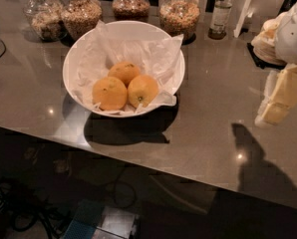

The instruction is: Pick orange from white bowl

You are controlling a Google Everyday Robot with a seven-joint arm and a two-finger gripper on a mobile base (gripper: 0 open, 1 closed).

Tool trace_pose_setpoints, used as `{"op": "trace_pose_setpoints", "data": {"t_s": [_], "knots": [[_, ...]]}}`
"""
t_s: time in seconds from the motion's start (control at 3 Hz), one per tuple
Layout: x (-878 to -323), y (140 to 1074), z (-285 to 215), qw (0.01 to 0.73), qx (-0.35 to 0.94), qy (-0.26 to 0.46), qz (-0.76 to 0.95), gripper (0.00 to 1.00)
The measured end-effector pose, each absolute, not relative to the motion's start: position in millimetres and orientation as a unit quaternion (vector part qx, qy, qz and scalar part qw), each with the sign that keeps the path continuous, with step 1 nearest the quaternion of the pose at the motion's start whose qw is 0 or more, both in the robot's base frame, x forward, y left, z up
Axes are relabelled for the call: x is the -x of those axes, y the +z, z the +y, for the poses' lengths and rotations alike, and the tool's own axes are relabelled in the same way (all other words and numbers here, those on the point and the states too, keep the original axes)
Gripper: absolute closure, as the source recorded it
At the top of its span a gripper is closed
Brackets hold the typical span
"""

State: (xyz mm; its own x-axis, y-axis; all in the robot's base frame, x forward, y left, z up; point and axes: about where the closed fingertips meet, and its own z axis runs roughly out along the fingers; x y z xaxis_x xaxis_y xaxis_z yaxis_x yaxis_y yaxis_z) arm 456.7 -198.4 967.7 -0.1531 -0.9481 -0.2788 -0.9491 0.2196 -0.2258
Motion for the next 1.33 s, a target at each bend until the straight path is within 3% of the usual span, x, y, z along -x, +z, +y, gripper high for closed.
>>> {"op": "trace_pose_setpoints", "data": {"t_s": [0.67, 1.33], "knots": [[-460.9, 967.4, -190.6, 0.194, 0.632, 0.01, 0.75, 0.0], [-487.8, 968.0, -122.0, 0.258, 0.692, 0.078, 0.67, 0.0]]}}
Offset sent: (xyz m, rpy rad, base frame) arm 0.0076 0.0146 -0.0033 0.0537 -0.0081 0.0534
